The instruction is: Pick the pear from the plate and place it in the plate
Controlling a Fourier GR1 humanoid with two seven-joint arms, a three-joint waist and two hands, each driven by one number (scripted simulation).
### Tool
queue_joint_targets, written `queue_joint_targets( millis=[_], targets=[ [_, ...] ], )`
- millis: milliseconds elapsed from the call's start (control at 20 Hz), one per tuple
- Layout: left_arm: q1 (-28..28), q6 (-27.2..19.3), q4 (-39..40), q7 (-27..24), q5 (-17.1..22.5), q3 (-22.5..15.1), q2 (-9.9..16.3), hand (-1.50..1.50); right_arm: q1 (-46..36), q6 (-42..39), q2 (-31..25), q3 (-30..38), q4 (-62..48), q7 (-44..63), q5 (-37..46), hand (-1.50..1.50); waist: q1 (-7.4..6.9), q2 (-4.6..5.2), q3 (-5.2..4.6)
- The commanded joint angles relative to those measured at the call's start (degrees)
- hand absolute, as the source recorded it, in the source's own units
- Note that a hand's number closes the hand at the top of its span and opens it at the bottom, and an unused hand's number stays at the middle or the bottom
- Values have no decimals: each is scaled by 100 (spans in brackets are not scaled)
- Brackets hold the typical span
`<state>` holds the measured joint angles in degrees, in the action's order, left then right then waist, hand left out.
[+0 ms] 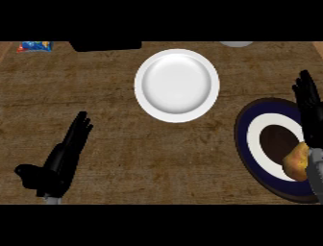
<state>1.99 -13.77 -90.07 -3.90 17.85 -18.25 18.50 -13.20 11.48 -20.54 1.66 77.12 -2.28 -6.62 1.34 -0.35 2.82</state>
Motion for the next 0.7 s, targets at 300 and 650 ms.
queue_joint_targets(
  millis=[300, 650],
  targets=[
    [-224, 83, 390, -234, -326, 518, 622, 0, 209, 1587, -1019, -143, -617, 576, 2116, 150, -67, 284, -533],
    [-362, 371, 1117, -527, -295, 607, 471, 0, 168, 5083, 1327, -245, -160, -152, 3246, -150, -110, 43, -291]
  ],
)
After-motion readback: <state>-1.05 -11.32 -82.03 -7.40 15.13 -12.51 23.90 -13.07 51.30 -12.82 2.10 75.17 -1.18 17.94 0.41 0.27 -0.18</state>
